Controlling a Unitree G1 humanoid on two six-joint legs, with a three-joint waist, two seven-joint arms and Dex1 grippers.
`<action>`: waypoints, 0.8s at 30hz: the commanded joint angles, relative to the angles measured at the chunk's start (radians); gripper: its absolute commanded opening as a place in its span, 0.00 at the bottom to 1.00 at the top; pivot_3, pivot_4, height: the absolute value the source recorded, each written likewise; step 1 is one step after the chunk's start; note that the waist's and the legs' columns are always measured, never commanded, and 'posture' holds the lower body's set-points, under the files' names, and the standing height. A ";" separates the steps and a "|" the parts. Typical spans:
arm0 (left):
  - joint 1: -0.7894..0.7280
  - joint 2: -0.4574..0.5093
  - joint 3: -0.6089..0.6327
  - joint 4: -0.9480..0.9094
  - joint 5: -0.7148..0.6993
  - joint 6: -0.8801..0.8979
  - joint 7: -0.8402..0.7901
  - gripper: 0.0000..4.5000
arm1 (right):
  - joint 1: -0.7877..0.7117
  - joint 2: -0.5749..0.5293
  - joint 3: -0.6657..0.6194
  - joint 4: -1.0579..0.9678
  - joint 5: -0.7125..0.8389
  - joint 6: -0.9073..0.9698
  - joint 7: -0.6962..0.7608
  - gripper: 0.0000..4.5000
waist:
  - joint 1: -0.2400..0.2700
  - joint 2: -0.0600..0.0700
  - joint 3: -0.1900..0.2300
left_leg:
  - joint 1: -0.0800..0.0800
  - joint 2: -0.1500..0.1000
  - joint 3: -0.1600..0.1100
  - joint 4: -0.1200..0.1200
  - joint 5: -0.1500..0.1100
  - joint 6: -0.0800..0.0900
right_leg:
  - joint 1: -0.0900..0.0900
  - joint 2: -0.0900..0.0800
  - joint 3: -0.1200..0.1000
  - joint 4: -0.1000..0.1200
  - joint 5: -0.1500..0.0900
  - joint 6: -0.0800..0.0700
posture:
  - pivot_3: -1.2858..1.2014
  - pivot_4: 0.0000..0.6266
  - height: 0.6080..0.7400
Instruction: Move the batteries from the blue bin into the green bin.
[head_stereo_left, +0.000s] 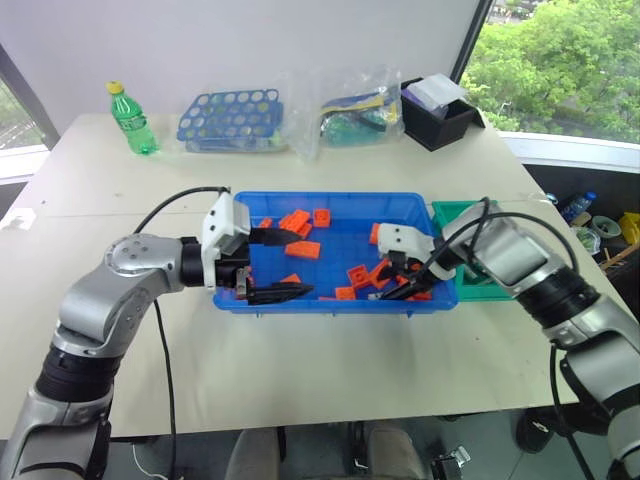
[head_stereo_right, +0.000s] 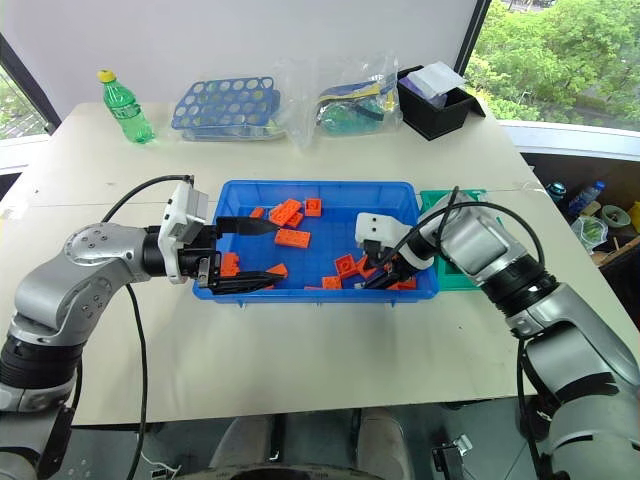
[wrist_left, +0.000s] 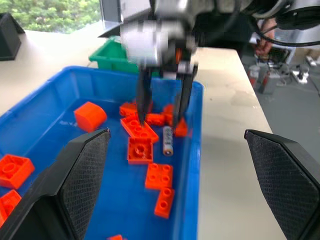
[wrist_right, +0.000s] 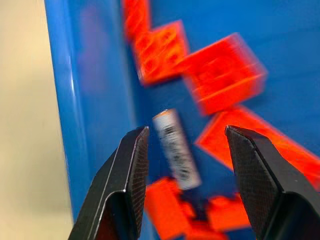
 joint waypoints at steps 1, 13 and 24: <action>0.015 0.017 0.048 -0.056 -0.027 0.012 0.028 1.00 | -0.026 0.018 0.005 0.049 -0.056 -0.092 0.047 0.55 | 0.000 0.000 0.000 | 0.001 0.000 0.000 0.000 0.000 0.000 | 0.000 0.000 0.000 0.000 0.000 0.000 | 0.52 0.24 0.87; 0.027 0.036 0.076 -0.086 -0.055 0.034 0.075 1.00 | 0.011 0.086 -0.035 0.200 -0.161 -0.213 0.039 0.29 | 0.000 -0.004 -0.003 | 0.004 0.000 0.000 0.000 0.000 0.000 | 0.002 0.000 0.000 0.002 0.000 0.000 | 0.52 0.24 0.87; -0.039 0.020 0.029 -0.017 -0.034 0.002 0.039 1.00 | -0.005 0.099 -0.141 0.131 -0.144 -0.098 0.005 0.29 | 0.003 -0.004 -0.003 | 0.003 0.000 -0.001 0.001 0.000 0.000 | 0.002 0.000 0.000 0.004 0.000 0.000 | 0.52 0.24 0.87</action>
